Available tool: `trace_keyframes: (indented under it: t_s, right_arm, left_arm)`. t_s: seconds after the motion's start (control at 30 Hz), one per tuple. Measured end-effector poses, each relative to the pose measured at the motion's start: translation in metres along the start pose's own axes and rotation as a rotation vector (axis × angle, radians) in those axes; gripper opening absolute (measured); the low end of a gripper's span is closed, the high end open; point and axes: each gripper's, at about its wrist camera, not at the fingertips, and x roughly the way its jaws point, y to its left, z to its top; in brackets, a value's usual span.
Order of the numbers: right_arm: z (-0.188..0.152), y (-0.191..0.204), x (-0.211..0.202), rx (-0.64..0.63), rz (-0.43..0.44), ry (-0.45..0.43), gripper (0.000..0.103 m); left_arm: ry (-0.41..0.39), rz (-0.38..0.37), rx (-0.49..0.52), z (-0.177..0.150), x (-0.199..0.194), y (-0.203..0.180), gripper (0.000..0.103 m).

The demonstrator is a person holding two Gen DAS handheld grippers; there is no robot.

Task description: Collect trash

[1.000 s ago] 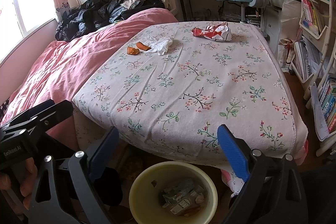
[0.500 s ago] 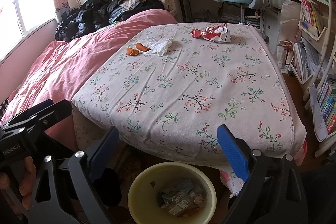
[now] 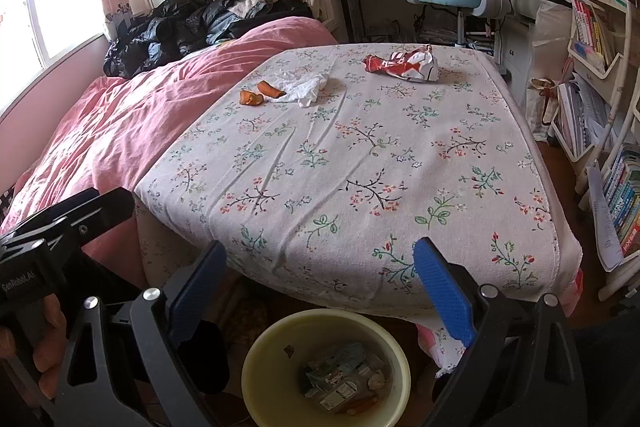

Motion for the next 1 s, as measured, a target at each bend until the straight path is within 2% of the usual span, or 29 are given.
trace_keyframes:
  t_s: [0.83, 1.0]
  right_arm:
    - [-0.001, 0.006, 0.001, -0.017, -0.009, -0.006, 0.092]
    - [0.011, 0.003, 0.0, 0.009, 0.014, -0.01, 0.092]
  left_arm:
    - [0.0, -0.001, -0.004, -0.001, 0.0, 0.002, 0.092]
    - [0.01, -0.03, -0.063, 0.009, -0.004, 0.02, 0.092]
